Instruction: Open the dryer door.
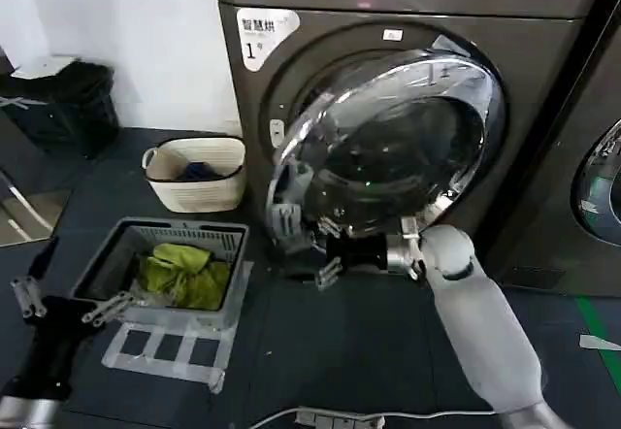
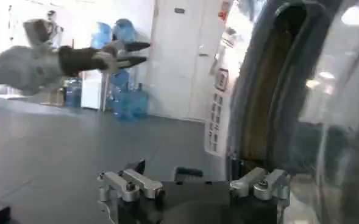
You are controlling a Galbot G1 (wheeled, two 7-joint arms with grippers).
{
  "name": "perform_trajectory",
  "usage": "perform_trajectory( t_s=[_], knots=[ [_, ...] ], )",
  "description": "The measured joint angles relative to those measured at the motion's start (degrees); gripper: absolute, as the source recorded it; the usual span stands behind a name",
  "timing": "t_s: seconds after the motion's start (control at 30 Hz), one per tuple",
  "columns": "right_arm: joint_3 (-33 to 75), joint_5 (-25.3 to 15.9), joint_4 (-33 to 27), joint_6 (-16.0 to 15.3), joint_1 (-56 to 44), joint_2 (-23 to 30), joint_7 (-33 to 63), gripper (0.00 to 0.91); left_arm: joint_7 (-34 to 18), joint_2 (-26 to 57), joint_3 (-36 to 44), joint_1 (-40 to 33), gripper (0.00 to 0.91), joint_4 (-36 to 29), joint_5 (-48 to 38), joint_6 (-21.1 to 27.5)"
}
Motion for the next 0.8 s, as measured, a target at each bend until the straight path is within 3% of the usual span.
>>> perform_trajectory(
  t_s=[0.33,0.6,0.8],
  knots=[
    [3.1,2.3,3.3,0.3,-5.0,-2.2,-4.0,0.907,4.5,3.4,-0.1,-3.3,0.907,2.2,-8.3,3.4],
    [5.7,2.7,6.1,1.5,-8.8,-3.6,-4.8,0.907,6.4,11.2,2.3,-10.2,0.907,8.1,-18.9,7.7],
    [8.3,3.3,8.5,1.9,-12.9,-3.7,-4.4,0.907,5.9,18.5,7.9,-15.8,0.907,12.3,-25.4,6.3]
  ],
)
